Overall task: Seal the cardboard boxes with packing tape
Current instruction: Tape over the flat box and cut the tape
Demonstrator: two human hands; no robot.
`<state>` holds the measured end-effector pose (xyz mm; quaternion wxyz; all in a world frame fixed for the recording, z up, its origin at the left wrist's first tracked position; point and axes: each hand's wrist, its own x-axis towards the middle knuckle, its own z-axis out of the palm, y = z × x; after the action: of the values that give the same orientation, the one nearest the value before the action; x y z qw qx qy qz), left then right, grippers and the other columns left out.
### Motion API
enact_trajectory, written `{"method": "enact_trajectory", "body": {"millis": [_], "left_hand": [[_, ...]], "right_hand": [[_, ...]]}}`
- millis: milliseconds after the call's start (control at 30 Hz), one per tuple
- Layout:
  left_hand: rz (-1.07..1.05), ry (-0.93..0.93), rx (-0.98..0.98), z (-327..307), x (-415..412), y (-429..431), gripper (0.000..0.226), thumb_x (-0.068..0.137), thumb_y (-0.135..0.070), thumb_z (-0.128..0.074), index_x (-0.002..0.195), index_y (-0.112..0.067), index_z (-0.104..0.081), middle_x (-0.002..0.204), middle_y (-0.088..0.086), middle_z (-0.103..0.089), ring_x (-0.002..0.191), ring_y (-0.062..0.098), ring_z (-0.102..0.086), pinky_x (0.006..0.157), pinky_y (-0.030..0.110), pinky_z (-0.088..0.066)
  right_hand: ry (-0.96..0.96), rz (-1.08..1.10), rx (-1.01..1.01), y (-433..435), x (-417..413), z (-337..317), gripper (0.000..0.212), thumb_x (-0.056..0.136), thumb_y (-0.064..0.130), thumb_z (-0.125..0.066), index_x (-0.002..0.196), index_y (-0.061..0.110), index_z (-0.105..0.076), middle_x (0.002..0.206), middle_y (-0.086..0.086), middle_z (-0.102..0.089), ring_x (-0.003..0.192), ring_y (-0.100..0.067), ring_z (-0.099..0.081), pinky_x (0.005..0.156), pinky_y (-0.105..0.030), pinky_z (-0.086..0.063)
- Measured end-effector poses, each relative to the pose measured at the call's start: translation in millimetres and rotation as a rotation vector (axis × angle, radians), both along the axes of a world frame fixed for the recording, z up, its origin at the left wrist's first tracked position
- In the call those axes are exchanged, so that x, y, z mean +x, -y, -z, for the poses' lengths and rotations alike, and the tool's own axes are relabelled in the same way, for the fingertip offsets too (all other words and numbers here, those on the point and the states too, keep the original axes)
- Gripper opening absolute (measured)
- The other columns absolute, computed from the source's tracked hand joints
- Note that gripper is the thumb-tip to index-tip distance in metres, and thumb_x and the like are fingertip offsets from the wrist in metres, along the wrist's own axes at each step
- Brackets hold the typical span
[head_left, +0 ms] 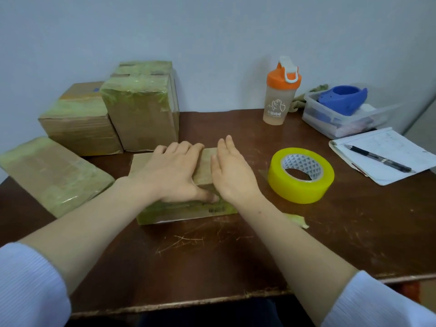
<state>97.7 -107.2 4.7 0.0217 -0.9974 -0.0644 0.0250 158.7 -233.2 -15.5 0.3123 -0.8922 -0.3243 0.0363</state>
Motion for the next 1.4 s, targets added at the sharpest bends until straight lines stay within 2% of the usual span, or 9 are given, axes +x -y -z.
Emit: {"method": "enact_trajectory", "body": {"millis": [100, 167, 333, 433, 567, 833, 967, 1167, 1400], "left_hand": [[0.010, -0.001, -0.001, 0.9, -1.1, 0.7, 0.126, 0.047, -0.092, -0.034, 0.149, -0.023, -0.007, 0.145, 0.001, -0.029, 0.132, 0.023, -0.029, 0.105, 0.041, -0.024], [0.017, 0.002, 0.013, 1.9, -1.1, 0.5, 0.127, 0.047, -0.093, -0.033, 0.149, -0.022, -0.006, 0.145, 0.002, -0.029, 0.132, 0.023, -0.029, 0.106, 0.041, -0.024], [0.015, -0.024, 0.016, -0.3, -1.2, 1.6, 0.125, 0.051, -0.092, -0.036, 0.149, -0.021, -0.006, 0.149, 0.003, -0.026, 0.134, 0.024, -0.027, 0.105, 0.042, -0.024], [0.017, -0.036, 0.024, -1.4, -1.6, 1.6, 0.124, 0.053, -0.092, -0.038, 0.149, -0.021, -0.005, 0.149, 0.003, -0.026, 0.134, 0.024, -0.027, 0.105, 0.041, -0.024], [0.020, -0.037, 0.033, -1.4, -1.7, 1.9, 0.122, 0.055, -0.091, -0.038, 0.149, -0.020, -0.006, 0.146, 0.004, -0.028, 0.133, 0.024, -0.028, 0.104, 0.042, -0.025], [0.011, -0.065, 0.036, -3.1, -2.9, 3.6, 0.123, 0.054, -0.091, -0.037, 0.149, -0.020, -0.005, 0.146, 0.004, -0.027, 0.132, 0.025, -0.028, 0.105, 0.042, -0.024], [0.028, -0.057, 0.014, -2.9, 0.1, -0.1, 0.112, 0.061, -0.081, -0.040, 0.149, -0.020, -0.005, 0.145, 0.007, -0.027, 0.130, 0.027, -0.028, 0.103, 0.043, -0.024], [0.017, -0.035, 0.045, -0.8, -2.1, 1.8, 0.130, 0.041, -0.092, -0.020, 0.149, -0.021, -0.007, 0.145, 0.006, -0.029, 0.130, 0.026, -0.030, 0.102, 0.043, -0.026], [0.013, -0.041, 0.045, 0.2, -1.8, 0.4, 0.131, 0.040, -0.092, -0.020, 0.149, -0.021, -0.005, 0.145, 0.005, -0.029, 0.130, 0.026, -0.030, 0.102, 0.043, -0.026]], "right_hand": [[-0.341, -0.035, 0.264, 11.3, 2.2, 0.7, 0.052, 0.103, 0.022, -0.032, 0.151, 0.012, -0.014, 0.160, -0.001, -0.006, 0.145, -0.014, -0.011, 0.114, -0.021, -0.004], [-0.480, 0.012, 0.427, 18.5, -5.2, 4.6, 0.052, 0.102, 0.027, -0.032, 0.151, 0.017, -0.015, 0.159, 0.000, -0.015, 0.144, -0.013, -0.020, 0.117, -0.030, -0.014], [0.074, 0.117, 0.085, 19.6, -18.2, 8.1, 0.047, 0.103, 0.024, -0.027, 0.146, 0.006, -0.029, 0.133, -0.015, -0.055, 0.119, -0.030, -0.051, 0.084, -0.028, -0.030], [0.052, 0.091, -0.105, 21.2, -5.5, -5.8, 0.046, 0.101, 0.028, -0.031, 0.138, 0.001, -0.039, 0.116, -0.018, -0.062, 0.109, -0.034, -0.056, 0.072, -0.032, -0.032], [-0.128, 0.009, -0.099, 5.7, 9.1, -14.8, 0.062, 0.101, 0.028, -0.035, 0.148, 0.000, -0.008, 0.156, -0.019, -0.017, 0.141, -0.030, -0.025, 0.105, -0.032, -0.027], [-0.054, -0.061, -0.157, 10.4, -5.5, -8.5, 0.049, 0.104, 0.018, -0.023, 0.148, 0.001, -0.014, 0.157, -0.023, 0.004, 0.144, -0.036, -0.008, 0.114, -0.035, -0.012], [0.124, 0.015, -0.090, 12.1, -22.4, 5.5, 0.052, 0.103, 0.021, -0.012, 0.146, -0.009, -0.010, 0.155, -0.027, -0.011, 0.145, -0.035, -0.002, 0.119, -0.037, 0.002], [-0.098, 0.002, 0.200, 29.8, -38.9, 9.3, 0.062, 0.098, 0.043, -0.034, 0.151, 0.013, -0.016, 0.160, -0.006, 0.000, 0.143, -0.020, -0.016, 0.108, -0.026, -0.021], [0.053, 0.005, 0.092, 28.8, -25.5, 4.8, 0.059, 0.099, 0.048, -0.029, 0.145, 0.012, -0.032, 0.160, -0.003, -0.002, 0.142, -0.018, -0.019, 0.106, -0.028, -0.025]]}}
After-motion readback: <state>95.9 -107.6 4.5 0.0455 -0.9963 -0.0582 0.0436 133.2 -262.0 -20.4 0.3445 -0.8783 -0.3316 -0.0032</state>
